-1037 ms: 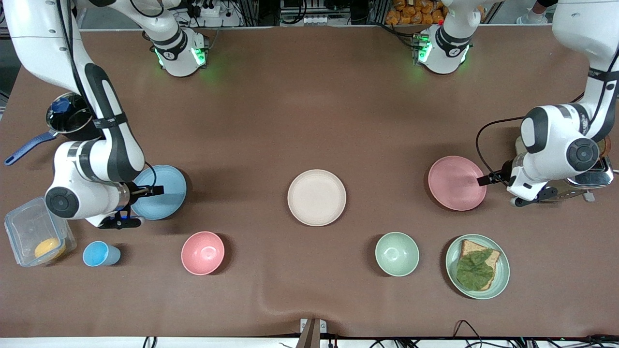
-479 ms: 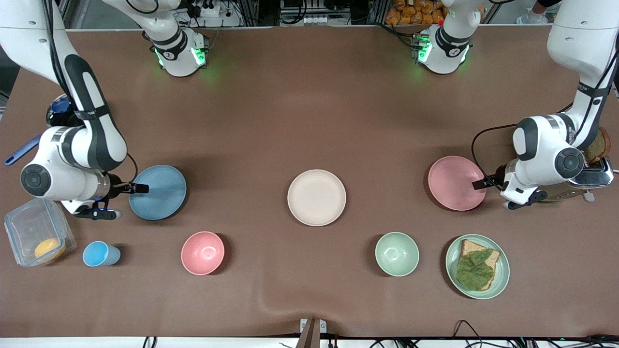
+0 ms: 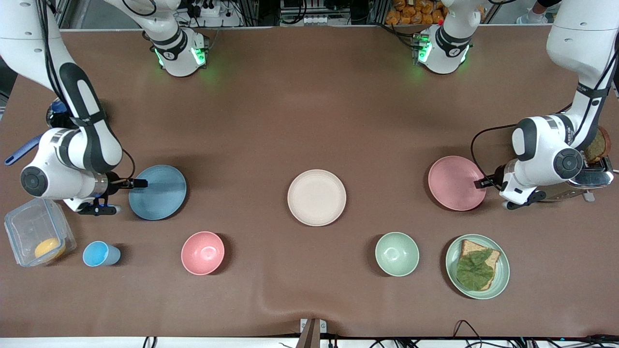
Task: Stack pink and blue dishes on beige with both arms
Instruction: 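Grasp the pink plate with the left gripper while the right gripper grasps the blue plate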
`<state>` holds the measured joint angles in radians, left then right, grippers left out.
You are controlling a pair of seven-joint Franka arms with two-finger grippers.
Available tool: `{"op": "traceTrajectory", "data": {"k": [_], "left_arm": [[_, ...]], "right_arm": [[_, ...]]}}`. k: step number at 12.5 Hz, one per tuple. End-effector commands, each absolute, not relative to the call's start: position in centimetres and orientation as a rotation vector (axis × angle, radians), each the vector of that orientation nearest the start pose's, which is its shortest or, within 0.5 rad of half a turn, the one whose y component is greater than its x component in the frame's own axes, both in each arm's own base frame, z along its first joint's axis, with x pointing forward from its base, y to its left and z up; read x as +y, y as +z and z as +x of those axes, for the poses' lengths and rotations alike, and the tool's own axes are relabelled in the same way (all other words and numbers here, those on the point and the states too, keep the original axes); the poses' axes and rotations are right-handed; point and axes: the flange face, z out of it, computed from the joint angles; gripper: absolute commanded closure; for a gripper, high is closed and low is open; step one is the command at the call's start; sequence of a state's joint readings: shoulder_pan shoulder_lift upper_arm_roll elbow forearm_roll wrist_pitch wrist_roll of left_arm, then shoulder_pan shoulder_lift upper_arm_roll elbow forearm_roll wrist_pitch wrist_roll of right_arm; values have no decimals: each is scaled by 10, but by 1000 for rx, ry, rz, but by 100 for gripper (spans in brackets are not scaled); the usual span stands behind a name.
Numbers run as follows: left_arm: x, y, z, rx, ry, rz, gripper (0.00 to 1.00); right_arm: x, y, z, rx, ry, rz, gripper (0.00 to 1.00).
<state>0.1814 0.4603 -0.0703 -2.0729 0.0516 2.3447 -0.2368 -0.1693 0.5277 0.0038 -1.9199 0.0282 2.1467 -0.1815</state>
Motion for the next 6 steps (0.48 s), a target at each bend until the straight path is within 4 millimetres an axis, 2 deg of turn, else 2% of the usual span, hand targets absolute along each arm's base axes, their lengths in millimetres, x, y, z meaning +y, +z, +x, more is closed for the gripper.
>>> {"op": "traceTrajectory", "data": {"k": [1, 2, 3, 4, 6], "left_arm": [[62, 191, 566, -491, 275, -3095, 100], [60, 195, 567, -486, 266, -3096, 100], [58, 202, 570, -480, 254, -3098, 100], [51, 212, 575, -468, 228, -3110, 100], [21, 235, 594, -478, 209, -3187, 100]], "right_arm": [[-111, 170, 579, -43, 443, -2994, 0], [-116, 166, 578, -49, 434, -2994, 3], [-116, 164, 578, -74, 434, -2990, 53], [-114, 164, 578, -77, 434, -2989, 100], [-115, 167, 581, -70, 421, -2980, 100]]}}
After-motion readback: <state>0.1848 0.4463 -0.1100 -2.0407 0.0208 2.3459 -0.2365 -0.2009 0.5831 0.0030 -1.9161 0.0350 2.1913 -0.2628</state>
